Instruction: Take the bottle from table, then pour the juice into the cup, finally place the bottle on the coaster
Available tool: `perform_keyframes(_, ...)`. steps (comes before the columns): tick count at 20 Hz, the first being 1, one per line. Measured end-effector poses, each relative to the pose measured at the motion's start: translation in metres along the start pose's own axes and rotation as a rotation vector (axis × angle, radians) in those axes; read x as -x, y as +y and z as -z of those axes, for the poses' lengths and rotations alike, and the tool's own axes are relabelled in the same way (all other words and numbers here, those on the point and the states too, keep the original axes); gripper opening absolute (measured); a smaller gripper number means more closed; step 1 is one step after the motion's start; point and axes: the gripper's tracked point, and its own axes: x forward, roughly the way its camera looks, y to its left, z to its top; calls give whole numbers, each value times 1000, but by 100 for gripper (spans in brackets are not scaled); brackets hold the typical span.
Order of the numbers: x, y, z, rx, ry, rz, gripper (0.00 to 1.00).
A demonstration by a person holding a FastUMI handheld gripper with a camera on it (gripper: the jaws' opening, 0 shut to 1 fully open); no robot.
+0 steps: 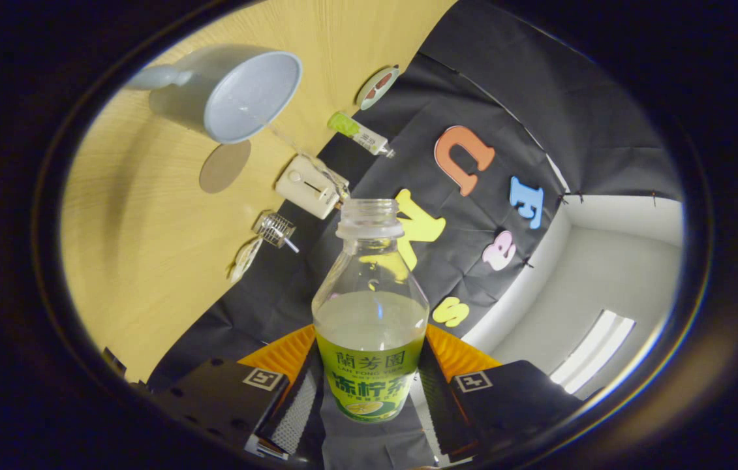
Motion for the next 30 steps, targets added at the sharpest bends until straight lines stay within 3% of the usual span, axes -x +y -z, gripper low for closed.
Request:
perform_keyframes(11, 10, -19, -14, 126, 16, 141, 81)
perform_keyframes(15, 10, -16, -22, 143, 5, 154, 81)
perform_keyframes(23, 15, -6, -26, 114, -31, 101, 81)
perform_keyframes(30, 24, 18, -19, -97, 0, -27, 81)
